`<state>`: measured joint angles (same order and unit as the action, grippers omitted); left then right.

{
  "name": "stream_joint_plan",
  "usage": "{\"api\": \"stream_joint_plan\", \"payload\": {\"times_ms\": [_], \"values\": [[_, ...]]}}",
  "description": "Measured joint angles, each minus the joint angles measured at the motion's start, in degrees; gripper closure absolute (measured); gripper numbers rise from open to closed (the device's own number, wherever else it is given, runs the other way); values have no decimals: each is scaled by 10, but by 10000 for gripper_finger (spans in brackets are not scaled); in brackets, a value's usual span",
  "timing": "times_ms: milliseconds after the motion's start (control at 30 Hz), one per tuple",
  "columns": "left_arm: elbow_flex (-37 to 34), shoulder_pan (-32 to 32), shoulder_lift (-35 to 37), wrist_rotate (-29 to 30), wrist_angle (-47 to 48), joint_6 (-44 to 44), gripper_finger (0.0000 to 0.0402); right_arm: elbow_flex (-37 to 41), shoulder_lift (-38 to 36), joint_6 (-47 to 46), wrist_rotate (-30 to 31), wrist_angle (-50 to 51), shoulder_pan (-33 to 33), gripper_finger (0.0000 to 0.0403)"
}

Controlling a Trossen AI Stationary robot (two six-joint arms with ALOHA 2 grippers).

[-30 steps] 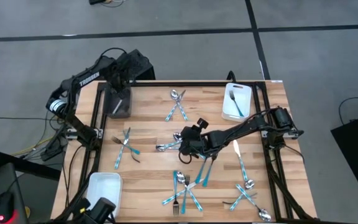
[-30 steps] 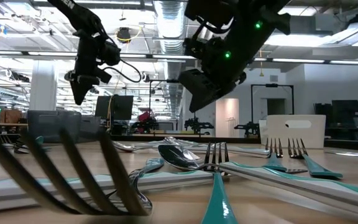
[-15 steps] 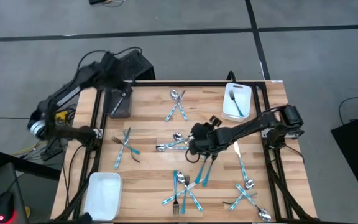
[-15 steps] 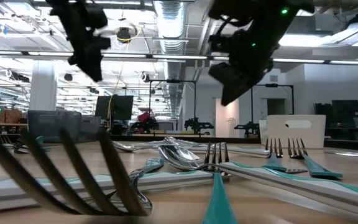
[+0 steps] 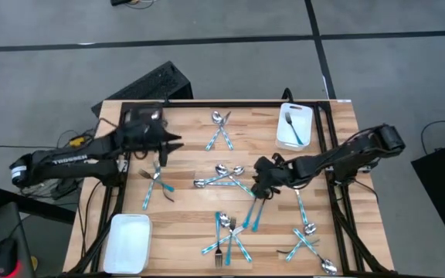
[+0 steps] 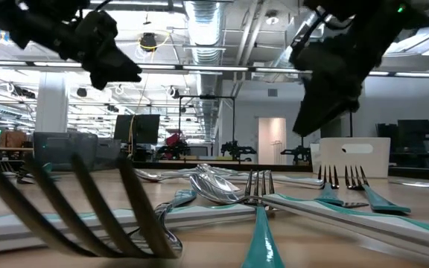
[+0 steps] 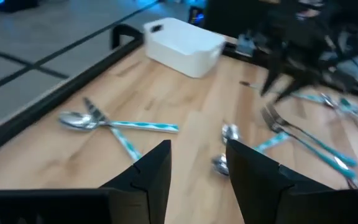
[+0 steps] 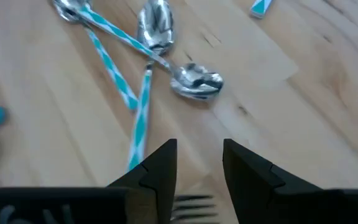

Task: Sort silverware by color (type)
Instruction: Put the light blue table knife into the bottom white bin

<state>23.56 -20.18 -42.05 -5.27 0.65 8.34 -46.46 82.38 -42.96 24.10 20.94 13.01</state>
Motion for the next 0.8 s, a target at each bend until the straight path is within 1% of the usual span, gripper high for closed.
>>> {"api": "stream_joint_plan", "payload": {"times_ms": [100, 200, 333, 433, 467, 567, 667, 700, 800], "values": [[-35, 38, -6, 38, -51, -3, 262, -1, -37, -27, 0, 27, 17, 251], [-55, 65, -21, 64, -99, -6, 262, -1, -68, -75, 0, 90, 37, 251], [-82, 106, -49, 71, -219, -10, 262, -1, -91, -197, -11, 222, 72, 251], [-89, 137, -76, 71, -310, -34, 262, 0, -93, -278, -50, 309, 101, 251], [-89, 145, -83, 71, -325, -44, 262, 0, -91, -304, -63, 329, 112, 251], [-89, 161, -106, 71, -355, -67, 262, 0, -90, -354, -106, 368, 147, 251], [-90, 165, -123, 83, -355, -92, 262, 0, -90, -376, -130, 368, 186, 251], [-90, 164, -130, 96, -355, -91, 262, 0, -90, -386, -135, 366, 201, 251], [-90, 164, -141, 138, -347, -50, 262, 0, -90, -426, -159, 367, 245, 251]]}}
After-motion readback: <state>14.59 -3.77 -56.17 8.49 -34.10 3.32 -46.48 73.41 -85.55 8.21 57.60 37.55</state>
